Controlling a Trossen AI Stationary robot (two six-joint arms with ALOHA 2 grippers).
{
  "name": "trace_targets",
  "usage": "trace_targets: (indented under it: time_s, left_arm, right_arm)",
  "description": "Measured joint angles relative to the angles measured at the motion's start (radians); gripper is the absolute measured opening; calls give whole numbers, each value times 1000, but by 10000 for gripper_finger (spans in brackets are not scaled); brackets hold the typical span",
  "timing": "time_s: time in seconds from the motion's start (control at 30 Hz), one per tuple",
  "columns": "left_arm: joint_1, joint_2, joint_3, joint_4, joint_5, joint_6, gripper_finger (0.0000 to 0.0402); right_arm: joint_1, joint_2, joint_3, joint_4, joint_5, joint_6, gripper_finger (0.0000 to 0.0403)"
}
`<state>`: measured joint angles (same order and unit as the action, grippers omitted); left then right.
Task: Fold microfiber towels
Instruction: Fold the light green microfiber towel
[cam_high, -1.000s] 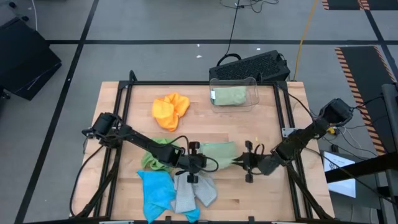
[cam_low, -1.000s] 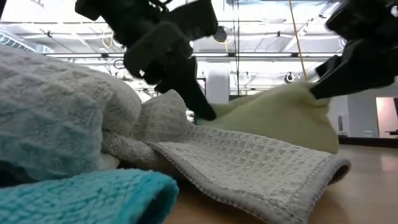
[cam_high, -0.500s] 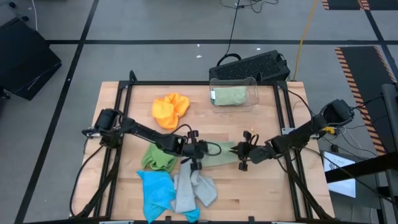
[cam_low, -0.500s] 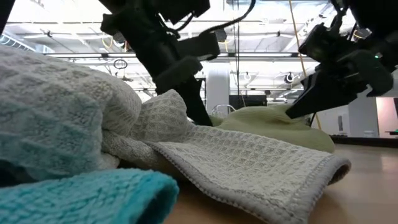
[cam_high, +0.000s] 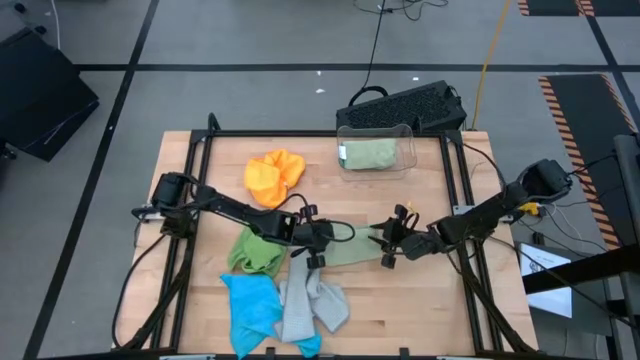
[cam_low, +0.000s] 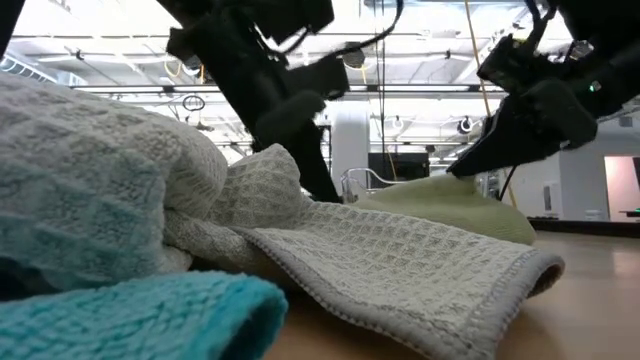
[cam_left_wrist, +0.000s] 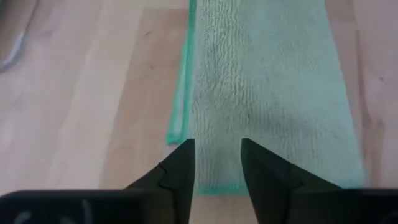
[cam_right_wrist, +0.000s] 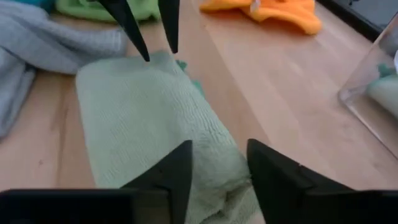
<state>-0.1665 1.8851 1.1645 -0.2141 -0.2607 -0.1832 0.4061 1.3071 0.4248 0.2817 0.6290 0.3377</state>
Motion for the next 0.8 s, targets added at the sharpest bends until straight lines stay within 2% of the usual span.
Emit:
trace_targets:
  time_s: [0.13,0.23,0.4,0.67,0.8]
  left_arm:
    - [-1,-77,0,-32,-32,-27,142]
    - [-12,-108,1,59,-51,-34,142]
    - [-43,-51,4,253,-24,48,143]
    - [-31,78,2,274,-55,16,143]
    - [-22,101,0,275,-45,35,143]
  right_arm:
    - [0,-72,0,3,-1,-13,175]
    - [0,-101,0,54,-30,-74,171]
    - [-1,-18,0,220,-119,-191,121]
    - [-40,197,-2,333,-136,-227,20]
    - [-73,286,-20,462,-140,-224,4]
